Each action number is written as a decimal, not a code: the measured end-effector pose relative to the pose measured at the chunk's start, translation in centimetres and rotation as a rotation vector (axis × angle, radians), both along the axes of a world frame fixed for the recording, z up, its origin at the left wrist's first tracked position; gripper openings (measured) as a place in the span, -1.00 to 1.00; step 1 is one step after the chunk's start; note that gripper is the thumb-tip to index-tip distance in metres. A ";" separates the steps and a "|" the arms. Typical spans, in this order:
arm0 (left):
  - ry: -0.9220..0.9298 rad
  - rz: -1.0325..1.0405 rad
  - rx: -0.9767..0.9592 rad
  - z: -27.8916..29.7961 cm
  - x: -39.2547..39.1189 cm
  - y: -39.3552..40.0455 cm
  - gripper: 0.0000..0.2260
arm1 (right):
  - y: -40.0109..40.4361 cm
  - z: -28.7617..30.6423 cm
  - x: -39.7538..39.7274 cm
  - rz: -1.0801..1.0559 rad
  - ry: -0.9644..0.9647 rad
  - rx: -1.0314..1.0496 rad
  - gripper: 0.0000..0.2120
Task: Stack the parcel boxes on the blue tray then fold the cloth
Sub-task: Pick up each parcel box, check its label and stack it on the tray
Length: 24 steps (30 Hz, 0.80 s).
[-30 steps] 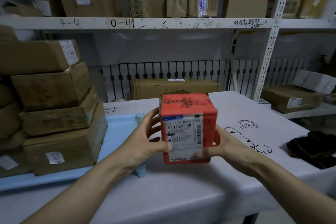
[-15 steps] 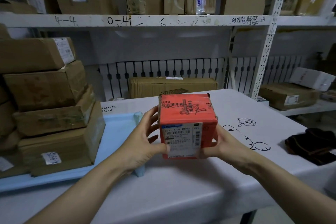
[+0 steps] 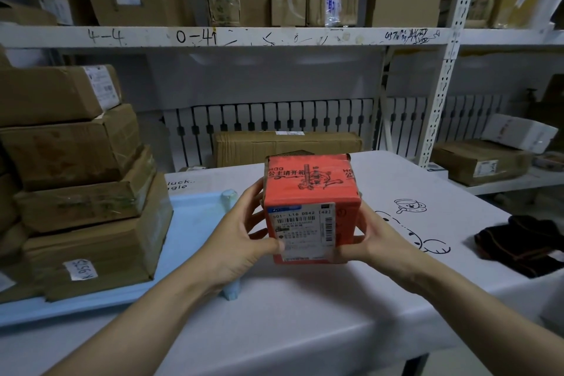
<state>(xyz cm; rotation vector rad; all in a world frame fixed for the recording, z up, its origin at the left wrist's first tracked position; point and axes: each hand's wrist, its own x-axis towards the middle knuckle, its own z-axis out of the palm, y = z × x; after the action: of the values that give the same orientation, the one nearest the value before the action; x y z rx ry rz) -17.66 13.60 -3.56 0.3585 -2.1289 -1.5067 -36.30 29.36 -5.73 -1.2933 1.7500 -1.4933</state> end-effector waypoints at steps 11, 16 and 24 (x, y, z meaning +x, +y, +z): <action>0.054 0.080 -0.037 0.1 0.0 -0.2 -0.14 | -0.3 -0.6 -0.5 -0.096 0.082 -0.046 -0.19; 0.080 0.235 -0.222 0.9 0.5 0.1 -0.03 | -0.4 -0.5 -0.6 -0.236 0.230 -0.075 -0.15; 0.017 0.231 -0.692 1.9 0.4 0.5 -0.05 | -0.3 0.7 -0.4 -0.409 0.627 -0.114 0.03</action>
<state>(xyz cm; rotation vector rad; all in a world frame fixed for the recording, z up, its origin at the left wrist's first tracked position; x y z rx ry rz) -17.24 14.08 -1.67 0.3156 -2.3360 -0.5843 -36.72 29.04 -5.05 -1.6620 2.4777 -1.5108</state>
